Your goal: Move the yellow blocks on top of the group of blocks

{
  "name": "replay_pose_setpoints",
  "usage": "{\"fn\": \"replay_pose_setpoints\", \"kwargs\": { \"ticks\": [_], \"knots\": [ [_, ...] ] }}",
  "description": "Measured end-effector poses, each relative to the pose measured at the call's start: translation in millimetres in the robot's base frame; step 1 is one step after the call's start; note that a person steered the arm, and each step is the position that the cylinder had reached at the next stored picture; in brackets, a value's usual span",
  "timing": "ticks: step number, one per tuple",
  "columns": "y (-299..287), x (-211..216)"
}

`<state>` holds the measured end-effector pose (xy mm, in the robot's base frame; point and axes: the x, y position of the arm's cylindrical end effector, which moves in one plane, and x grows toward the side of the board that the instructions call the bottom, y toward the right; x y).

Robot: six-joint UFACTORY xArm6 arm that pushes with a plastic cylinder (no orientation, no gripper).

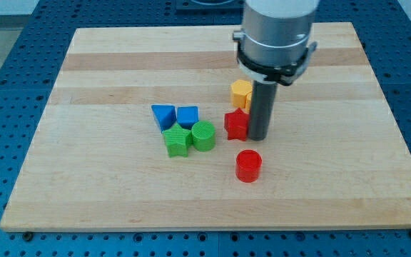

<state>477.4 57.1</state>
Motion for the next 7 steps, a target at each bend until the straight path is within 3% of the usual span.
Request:
{"fn": "replay_pose_setpoints", "kwargs": {
  "ticks": [2, 4, 5, 7],
  "knots": [
    [-24.7, -1.8],
    [88.1, 5.1],
    [49.2, 75.4],
    [19.5, 97.4]
  ]
}}
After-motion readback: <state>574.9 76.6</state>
